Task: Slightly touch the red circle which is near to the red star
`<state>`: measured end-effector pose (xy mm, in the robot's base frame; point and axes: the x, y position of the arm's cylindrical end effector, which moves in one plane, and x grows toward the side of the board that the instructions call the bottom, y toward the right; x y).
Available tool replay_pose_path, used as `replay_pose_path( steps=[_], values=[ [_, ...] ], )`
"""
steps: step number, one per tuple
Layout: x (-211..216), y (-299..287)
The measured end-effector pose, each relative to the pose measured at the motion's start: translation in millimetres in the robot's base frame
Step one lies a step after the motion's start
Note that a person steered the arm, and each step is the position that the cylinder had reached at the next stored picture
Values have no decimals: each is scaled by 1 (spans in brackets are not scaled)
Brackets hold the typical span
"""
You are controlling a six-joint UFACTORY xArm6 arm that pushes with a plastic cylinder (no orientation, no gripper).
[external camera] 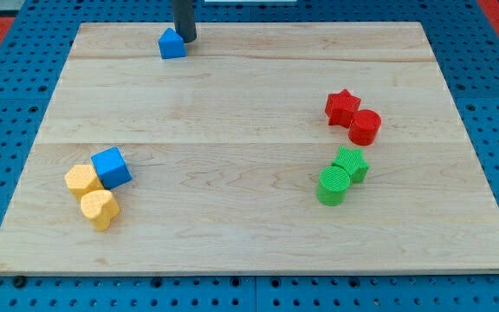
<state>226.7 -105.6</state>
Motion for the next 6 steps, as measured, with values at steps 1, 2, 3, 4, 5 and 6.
replay_pose_path(
  steps=[1, 2, 3, 4, 5, 6],
  values=[
    [7, -19],
    [24, 11],
    [47, 106],
    [67, 200],
    [100, 277],
    [155, 313]
  ],
)
